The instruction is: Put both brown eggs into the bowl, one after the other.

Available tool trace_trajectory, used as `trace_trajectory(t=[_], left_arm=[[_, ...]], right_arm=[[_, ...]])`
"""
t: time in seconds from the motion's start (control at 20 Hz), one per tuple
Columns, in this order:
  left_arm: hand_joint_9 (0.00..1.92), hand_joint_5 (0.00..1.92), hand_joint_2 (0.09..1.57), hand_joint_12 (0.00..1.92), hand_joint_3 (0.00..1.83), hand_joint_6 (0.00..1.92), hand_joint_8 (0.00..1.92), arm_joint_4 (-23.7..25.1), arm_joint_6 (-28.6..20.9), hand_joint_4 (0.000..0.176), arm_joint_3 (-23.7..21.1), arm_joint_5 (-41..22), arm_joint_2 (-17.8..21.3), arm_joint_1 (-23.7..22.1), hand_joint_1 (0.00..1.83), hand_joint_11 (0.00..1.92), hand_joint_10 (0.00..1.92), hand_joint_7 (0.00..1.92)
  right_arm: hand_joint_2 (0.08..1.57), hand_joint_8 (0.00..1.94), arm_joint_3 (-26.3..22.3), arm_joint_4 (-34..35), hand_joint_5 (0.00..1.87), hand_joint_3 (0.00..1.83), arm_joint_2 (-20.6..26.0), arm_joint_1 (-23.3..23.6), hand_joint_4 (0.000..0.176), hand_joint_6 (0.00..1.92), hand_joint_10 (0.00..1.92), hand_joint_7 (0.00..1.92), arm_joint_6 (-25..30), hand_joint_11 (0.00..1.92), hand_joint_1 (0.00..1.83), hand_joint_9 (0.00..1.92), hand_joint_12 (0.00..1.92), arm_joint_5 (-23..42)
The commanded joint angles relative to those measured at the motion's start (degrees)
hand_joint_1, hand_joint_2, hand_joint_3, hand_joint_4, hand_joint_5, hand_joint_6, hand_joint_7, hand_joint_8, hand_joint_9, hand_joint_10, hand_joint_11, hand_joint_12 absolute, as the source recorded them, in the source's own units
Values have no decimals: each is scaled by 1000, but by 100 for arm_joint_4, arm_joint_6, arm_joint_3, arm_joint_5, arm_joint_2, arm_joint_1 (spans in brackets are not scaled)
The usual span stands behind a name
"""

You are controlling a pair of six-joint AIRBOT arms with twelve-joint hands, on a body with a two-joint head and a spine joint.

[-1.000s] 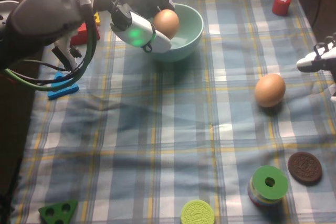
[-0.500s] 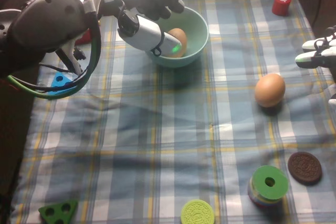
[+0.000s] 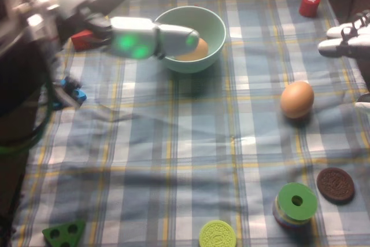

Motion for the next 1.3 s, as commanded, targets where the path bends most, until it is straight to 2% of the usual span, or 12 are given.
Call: trace_trajectory(t=[0.0, 0.2, 0.25, 0.3, 0.4, 0.45, 0.7, 0.8, 1.0, 1.1, 1.15, 1.25], left_arm=[[321, 180, 863, 990, 0, 0, 0, 206, -422, 176, -98, -1283, 142, 97, 682, 0, 0, 270], [232, 215, 817, 748, 8, 4, 2, 483, -2189, 133, -428, -2543, 704, 1011, 901, 0, 5, 241], [160, 152, 847, 440, 12, 13, 10, 495, -2470, 135, -425, -2688, 747, 1151, 883, 0, 21, 191], [142, 143, 848, 288, 6, 8, 6, 485, -2681, 136, -425, -2846, 774, 1280, 897, 0, 14, 181], [224, 230, 855, 676, 3, 5, 4, 430, -2805, 96, -430, -2981, 773, 1432, 835, 0, 5, 241], [274, 231, 854, 802, 0, 1, 7, 413, -2830, 111, -434, -2999, 769, 1469, 806, 0, 12, 280], [283, 226, 851, 792, 1, 2, 2, 324, -3059, 129, -374, -3019, 745, 1585, 815, 0, 1, 302], [274, 228, 859, 793, 3, 2, 0, 244, -3059, 130, -350, -3034, 715, 1602, 805, 0, 0, 278], [286, 245, 849, 832, 0, 4, 1, 167, -3060, 109, -318, -3026, 680, 1634, 843, 0, 4, 282], [287, 248, 860, 868, 2, 2, 0, 154, -3060, 112, -319, -3028, 675, 1641, 813, 0, 2, 277], [290, 258, 858, 866, 1, 6, 3, 137, -3060, 114, -318, -3033, 669, 1648, 815, 0, 3, 284], [293, 253, 858, 879, 0, 1, 3, 109, -3060, 123, -316, -3034, 670, 1675, 809, 0, 2, 292]], right_arm=[[1068, 0, 57, 36, 402, 2, -36, 135, 0, 0, 0, 383, 27, 22, 872, 383, 833, 460], [964, 0, 405, -731, 408, 0, -309, 713, 25, 0, 0, 374, 505, 167, 1033, 396, 641, -332], [967, 0, 465, -871, 370, 0, -356, 788, 76, 0, 0, 340, 579, 138, 1030, 369, 717, -478], [964, 2, 515, -1040, 362, 0, -402, 880, 78, 0, 6, 338, 627, 166, 1010, 378, 750, -668], [1004, 1, 583, -1300, 244, 0, -465, 1022, 98, 0, 8, 334, 691, 123, 917, 441, 985, -946], [981, 4, 615, -1399, 253, 0, -498, 1083, 76, 1, 22, 402, 733, 402, 923, 623, 967, -1040], [985, 4, 795, -1802, 420, 0, -736, 1414, 15, 2, 14, 518, 817, 402, 1091, 667, 852, -1449], [982, 7, 820, -1928, 547, 0, -798, 1501, 0, 5, 44, 630, 824, 499, 1125, 820, 1161, -1518], [997, 23, 855, -2026, 655, 1, -834, 1599, 0, 8, 82, 739, 824, 529, 1202, 915, 1251, -1606], [1009, 51, 840, -2051, 759, 1, -837, 1603, 0, 4, 1000, 889, 824, 771, 1229, 838, 1530, -1606], [1086, 861, 830, -2069, 833, 6, -839, 1603, 0, 17, 1370, 943, 824, 937, 1328, 905, 1606, -1605], [1168, 1198, 823, -2098, 848, 1, -848, 1603, 0, 1135, 1362, 873, 824, 1023, 1232, 1008, 1563, -1605]])
